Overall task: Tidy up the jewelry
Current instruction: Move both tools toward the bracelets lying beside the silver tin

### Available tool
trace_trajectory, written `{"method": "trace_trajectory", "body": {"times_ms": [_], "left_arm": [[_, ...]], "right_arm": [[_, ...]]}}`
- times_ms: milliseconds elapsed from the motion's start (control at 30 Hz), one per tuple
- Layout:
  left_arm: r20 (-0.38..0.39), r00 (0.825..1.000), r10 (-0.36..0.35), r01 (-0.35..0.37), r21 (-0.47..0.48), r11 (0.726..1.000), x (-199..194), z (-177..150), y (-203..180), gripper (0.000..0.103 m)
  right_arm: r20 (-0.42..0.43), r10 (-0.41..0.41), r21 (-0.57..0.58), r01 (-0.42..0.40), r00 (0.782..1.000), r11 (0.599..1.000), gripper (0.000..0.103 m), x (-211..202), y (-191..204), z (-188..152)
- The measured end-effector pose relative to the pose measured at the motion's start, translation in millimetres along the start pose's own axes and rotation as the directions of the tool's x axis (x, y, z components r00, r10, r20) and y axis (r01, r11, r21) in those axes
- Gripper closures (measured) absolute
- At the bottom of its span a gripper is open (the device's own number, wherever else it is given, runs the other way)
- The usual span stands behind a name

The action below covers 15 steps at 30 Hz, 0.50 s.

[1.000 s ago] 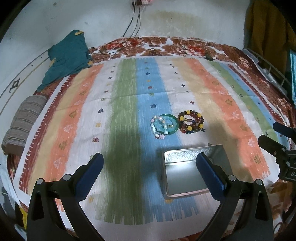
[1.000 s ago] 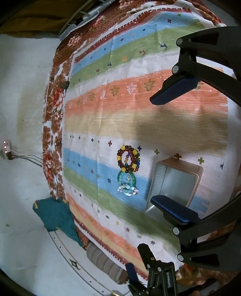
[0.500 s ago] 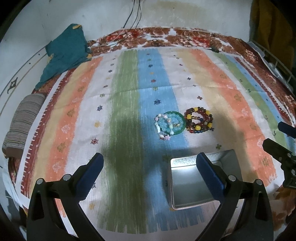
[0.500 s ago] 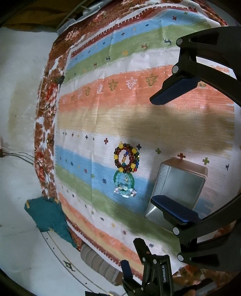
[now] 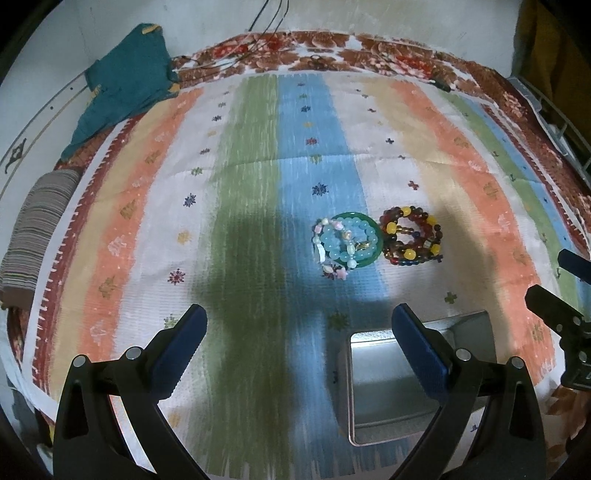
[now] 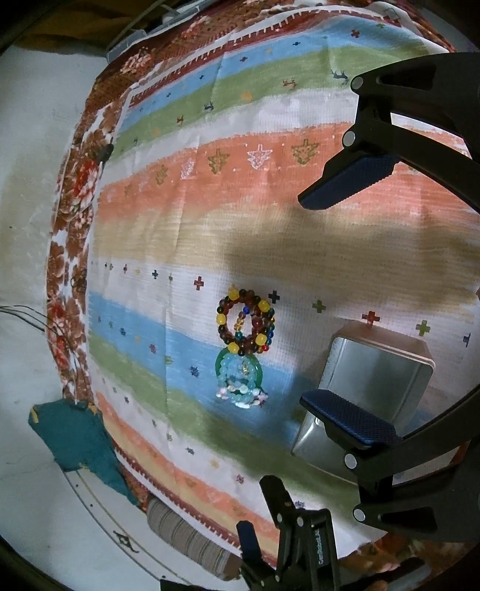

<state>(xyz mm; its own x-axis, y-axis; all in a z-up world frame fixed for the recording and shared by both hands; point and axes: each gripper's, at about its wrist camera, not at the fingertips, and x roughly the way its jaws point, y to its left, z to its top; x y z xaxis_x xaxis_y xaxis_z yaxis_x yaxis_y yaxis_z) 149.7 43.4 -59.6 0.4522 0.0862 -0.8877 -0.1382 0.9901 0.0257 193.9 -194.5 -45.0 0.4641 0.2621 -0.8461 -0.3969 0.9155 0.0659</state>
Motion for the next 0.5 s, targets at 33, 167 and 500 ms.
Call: {"method": "trace_trajectory", "body": {"times_ms": [33,167,500], "left_arm": [[-0.004,1.0,0.001,-0.001,-0.001,1.0,2,1,1,0.006],[-0.024,1.0,0.0,0.0,-0.003,1.0,12,5,2,0.006],[-0.069,0.996,-0.054,0.052,-0.028,0.998,32,13,2,0.006]], "right_arm": [[-0.004,0.001,0.002,-0.001,1.0,1.0,0.004,1,0,1],[-0.021,0.003,0.01,-0.003,1.0,1.0,0.004,8,-2,4],[-0.063,0.003,0.025,-0.002,0.998,1.0,0.004,29,-5,16]]}}
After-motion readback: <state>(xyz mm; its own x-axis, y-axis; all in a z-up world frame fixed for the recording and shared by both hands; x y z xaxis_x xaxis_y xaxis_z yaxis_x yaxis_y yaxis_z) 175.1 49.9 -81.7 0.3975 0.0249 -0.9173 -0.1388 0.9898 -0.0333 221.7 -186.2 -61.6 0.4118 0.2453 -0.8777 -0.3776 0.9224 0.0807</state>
